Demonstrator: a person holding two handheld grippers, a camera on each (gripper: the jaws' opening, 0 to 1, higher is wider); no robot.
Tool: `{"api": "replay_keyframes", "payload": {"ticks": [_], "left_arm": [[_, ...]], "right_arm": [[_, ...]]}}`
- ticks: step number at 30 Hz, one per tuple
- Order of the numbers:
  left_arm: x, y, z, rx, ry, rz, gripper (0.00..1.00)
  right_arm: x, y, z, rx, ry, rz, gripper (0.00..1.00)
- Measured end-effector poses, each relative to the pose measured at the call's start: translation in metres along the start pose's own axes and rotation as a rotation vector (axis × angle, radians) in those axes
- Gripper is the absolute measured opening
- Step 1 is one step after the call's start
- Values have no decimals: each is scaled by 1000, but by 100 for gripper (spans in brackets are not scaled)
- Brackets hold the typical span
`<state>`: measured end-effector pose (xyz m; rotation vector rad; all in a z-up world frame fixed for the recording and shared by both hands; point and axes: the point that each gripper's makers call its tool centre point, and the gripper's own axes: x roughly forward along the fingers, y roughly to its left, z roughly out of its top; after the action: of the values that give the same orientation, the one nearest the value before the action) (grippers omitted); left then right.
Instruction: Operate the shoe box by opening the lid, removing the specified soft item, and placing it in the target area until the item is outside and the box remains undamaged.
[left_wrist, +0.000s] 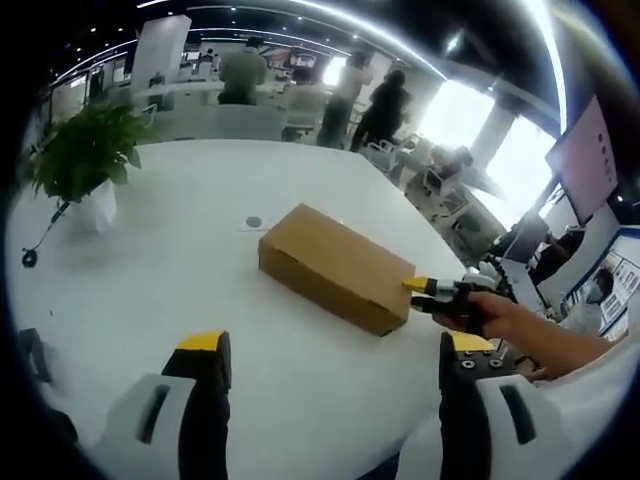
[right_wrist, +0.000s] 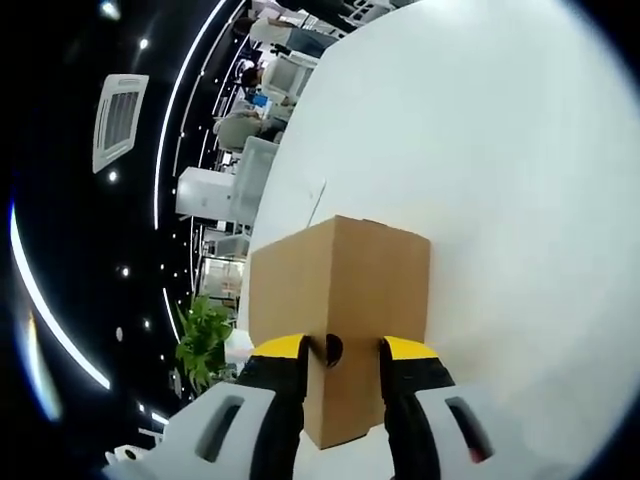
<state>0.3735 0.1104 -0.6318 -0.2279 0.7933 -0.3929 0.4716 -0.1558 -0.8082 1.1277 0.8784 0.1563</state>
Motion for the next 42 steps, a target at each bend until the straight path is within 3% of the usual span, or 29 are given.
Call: {"api": "replay_keyframes", "payload": {"ticks": [14, 19, 25, 31, 33, 36, 42], "left_arm": [[3, 6, -12, -21, 24, -3, 89], [-1, 4, -2, 38, 29, -24, 89], [-3, 0, 10, 32, 8, -64, 90], [-1, 5, 26, 50, -5, -84, 90], [-1, 9, 37, 81, -43, -100, 87], [-3, 15, 44, 87, -54, -98, 87], [6, 25, 58, 100, -42, -118, 87]], "right_arm": [[0, 0, 0, 1, -2, 7, 27], [-2, 2, -2, -3, 2, 9, 28], [-3, 2, -2, -6, 0, 13, 28], [-2, 1, -1, -9, -3, 16, 28], [-2, 2, -2, -9, 0, 18, 28], [-2, 2, -2, -15, 1, 19, 28], [-1, 1, 0, -7, 1, 25, 28]]}}
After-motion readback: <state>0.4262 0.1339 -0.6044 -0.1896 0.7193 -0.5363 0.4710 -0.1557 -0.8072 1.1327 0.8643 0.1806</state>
